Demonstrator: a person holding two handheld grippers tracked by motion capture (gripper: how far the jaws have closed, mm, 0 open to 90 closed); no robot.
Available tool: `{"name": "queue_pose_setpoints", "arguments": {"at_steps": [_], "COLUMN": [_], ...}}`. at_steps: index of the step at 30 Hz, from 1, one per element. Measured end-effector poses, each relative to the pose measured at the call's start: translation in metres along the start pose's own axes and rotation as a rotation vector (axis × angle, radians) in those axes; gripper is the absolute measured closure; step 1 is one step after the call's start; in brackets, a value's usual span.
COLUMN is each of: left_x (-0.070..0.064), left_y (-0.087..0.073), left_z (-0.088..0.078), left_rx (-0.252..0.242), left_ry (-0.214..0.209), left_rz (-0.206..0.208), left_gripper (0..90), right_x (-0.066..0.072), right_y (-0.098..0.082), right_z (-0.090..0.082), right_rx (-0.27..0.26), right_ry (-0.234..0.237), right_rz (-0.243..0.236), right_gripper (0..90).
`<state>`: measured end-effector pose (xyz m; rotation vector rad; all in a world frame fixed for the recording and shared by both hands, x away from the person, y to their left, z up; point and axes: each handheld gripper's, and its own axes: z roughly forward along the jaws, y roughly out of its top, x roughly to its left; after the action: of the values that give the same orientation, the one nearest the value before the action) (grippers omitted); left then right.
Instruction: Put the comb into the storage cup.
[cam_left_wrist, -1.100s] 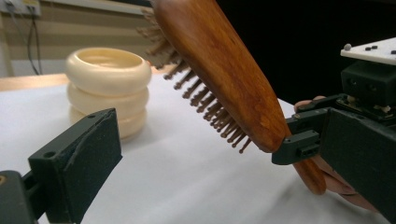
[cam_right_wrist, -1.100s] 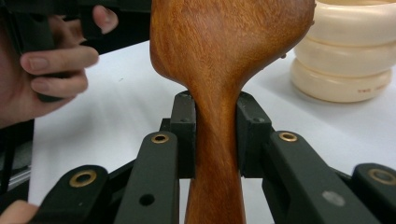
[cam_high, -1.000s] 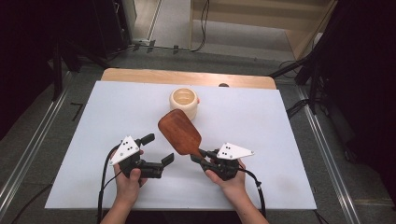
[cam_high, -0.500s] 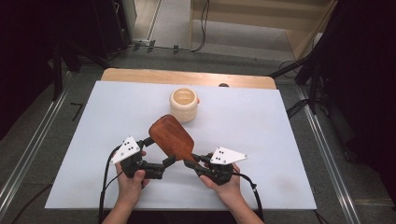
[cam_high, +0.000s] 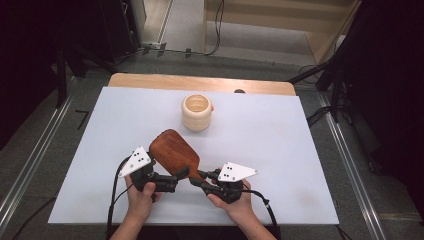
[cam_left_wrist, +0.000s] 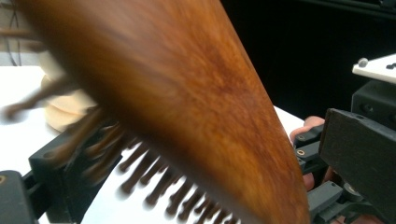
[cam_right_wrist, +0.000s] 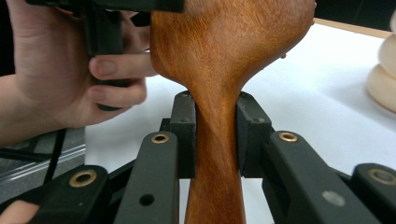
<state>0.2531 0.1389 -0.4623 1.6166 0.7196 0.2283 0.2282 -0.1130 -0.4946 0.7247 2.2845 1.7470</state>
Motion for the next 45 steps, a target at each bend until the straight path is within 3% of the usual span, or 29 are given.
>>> {"name": "queue_pose_setpoints", "arguments": {"at_steps": [1, 2, 7, 12, 13, 15, 23, 29, 36, 41, 45], "left_x": [0.0, -0.001, -0.004, -0.003, -0.001, 0.0, 0.001, 0.005, 0.008, 0.009, 0.007], "left_y": [0.0, -0.001, -0.002, -0.002, -0.002, -0.001, 0.001, 0.0, -0.001, -0.002, 0.0], "left_z": [0.001, 0.002, 0.004, 0.001, 0.0, -0.001, 0.0, 0.0, 0.0, 0.0, -0.001], "left_rx": [0.007, 0.011, 0.009, -0.021, -0.027, -0.044, -0.048, -0.04, -0.039, -0.043, -0.036], "left_ry": [0.011, 0.015, 0.026, 0.003, -0.022, -0.025, 0.003, -0.052, -0.079, -0.138, -0.16], "left_rz": [-0.004, -0.002, 0.015, -0.004, -0.02, -0.043, -0.074, -0.124, -0.146, -0.157, -0.157], "left_gripper": [12.2, 13.9, 13.4, 13.6, 13.8, 14.9, 25.8, 32.4, 37.8, 46.8, 51.1], "right_x": [0.001, 0.002, 0.005, 0.006, 0.007, 0.008, 0.006, 0.008, 0.009, 0.008, 0.009], "right_y": [0.0, 0.0, -0.001, -0.001, -0.001, -0.001, -0.004, -0.005, -0.006, -0.008, -0.008], "right_z": [0.001, 0.001, 0.003, 0.004, 0.005, 0.005, 0.006, 0.006, 0.008, 0.01, 0.011], "right_rx": [0.0, -0.002, 0.001, -0.005, -0.01, -0.012, -0.024, -0.033, -0.04, -0.041, -0.04], "right_ry": [0.003, 0.004, 0.011, 0.016, 0.016, 0.012, 0.0, -0.005, -0.018, -0.02, -0.021], "right_rz": [-0.002, -0.004, -0.01, -0.007, -0.003, -0.004, 0.004, 0.011, 0.004, -0.001, -0.01], "right_gripper": [71.0, 71.0, 71.0, 71.0, 71.0, 71.0, 71.0, 71.0, 70.9, 70.9, 70.9]}}
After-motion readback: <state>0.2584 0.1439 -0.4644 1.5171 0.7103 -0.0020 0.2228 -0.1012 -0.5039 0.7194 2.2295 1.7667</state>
